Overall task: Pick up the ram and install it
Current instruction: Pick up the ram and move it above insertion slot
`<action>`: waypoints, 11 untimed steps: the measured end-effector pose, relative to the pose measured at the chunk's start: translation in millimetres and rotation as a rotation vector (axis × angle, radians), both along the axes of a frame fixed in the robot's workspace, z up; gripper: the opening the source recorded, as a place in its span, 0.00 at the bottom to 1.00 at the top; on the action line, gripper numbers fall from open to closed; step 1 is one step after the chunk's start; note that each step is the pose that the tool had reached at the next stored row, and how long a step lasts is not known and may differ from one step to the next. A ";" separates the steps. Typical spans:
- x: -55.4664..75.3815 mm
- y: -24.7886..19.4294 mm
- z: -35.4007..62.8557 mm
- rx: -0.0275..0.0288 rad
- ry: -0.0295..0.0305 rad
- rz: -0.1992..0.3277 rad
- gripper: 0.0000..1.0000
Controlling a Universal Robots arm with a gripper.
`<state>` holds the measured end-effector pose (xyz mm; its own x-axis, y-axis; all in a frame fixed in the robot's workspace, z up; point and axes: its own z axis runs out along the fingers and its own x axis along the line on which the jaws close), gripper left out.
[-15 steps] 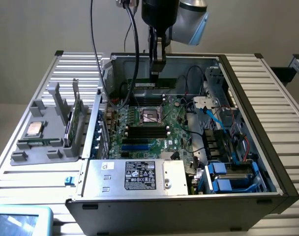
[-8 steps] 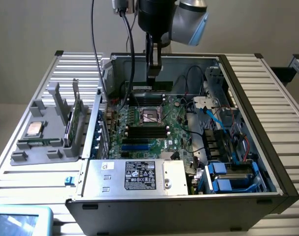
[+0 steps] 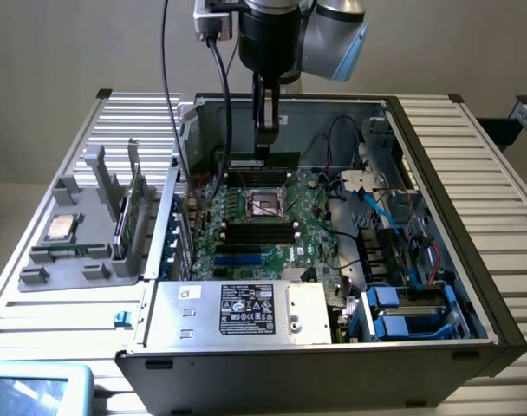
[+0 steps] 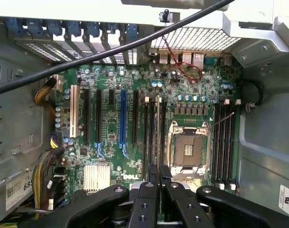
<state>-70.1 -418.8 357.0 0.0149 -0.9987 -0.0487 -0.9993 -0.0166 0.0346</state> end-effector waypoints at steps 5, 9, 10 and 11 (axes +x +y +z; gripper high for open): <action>0.0 0.2 -9.1 0.0000 0.0000 -0.021 0.11; 0.1 0.3 -15.4 0.0000 0.0000 -0.055 0.11; 0.1 0.3 -15.5 0.0000 0.0001 -0.055 0.11; 0.1 0.3 -15.5 -0.0001 0.0001 -0.055 0.11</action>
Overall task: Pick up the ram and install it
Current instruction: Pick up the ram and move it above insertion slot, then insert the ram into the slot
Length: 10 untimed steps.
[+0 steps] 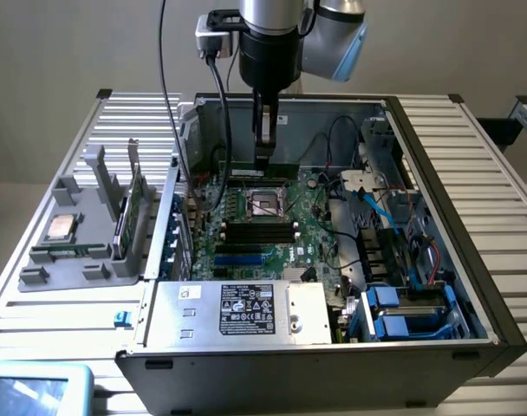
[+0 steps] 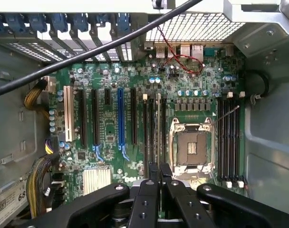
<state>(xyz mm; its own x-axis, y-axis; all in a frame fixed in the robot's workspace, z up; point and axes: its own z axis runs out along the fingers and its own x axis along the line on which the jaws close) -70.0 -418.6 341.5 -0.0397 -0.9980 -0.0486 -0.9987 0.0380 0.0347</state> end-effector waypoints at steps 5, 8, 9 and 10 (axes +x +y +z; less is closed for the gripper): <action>0.0 -0.8 -6.2 0.0003 0.0002 0.000 0.11; 0.0 -0.8 -8.0 0.0002 0.0003 0.000 0.11; 0.0 -0.8 -8.0 0.0003 0.0003 0.000 0.11; 0.0 -0.8 -8.0 0.0003 0.0003 0.000 0.11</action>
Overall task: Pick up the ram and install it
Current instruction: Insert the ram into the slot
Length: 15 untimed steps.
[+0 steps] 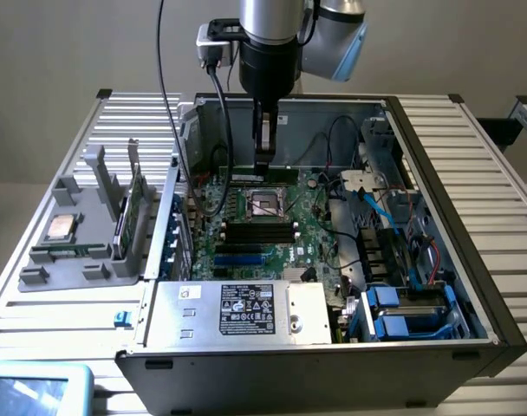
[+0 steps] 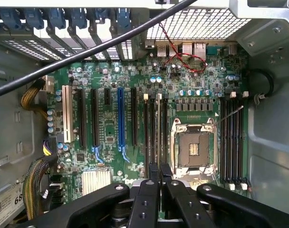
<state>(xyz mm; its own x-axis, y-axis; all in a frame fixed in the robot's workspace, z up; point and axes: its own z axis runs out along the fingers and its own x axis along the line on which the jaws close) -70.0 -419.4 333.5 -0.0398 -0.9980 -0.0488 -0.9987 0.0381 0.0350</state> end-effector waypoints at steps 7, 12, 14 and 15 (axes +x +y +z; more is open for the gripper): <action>0.0 0.0 0.0 0.0000 0.0000 0.000 0.11; 0.0 0.6 -2.5 0.0000 0.0000 0.000 0.11; 0.5 0.9 -6.1 -0.0002 0.0001 0.001 0.11; 0.7 1.1 -7.8 -0.0002 0.0000 0.001 0.11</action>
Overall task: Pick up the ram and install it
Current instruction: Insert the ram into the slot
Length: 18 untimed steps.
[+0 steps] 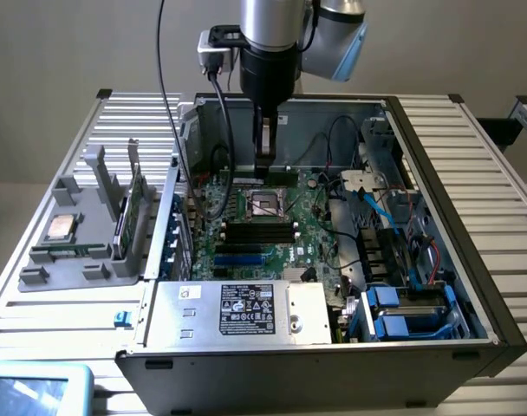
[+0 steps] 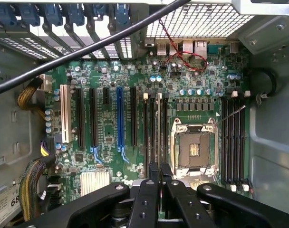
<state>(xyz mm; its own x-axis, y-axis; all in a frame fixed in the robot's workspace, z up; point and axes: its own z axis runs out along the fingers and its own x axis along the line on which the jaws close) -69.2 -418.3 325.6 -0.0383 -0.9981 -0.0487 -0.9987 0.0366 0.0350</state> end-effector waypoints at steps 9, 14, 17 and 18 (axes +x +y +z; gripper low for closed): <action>1.4 0.1 -16.4 0.0000 0.0001 0.029 0.11; 1.4 0.2 -25.4 0.0000 0.0000 0.030 0.11; 1.4 0.1 -30.9 -0.0001 0.0001 0.032 0.11; 1.4 0.1 -32.7 -0.0003 0.0001 0.033 0.11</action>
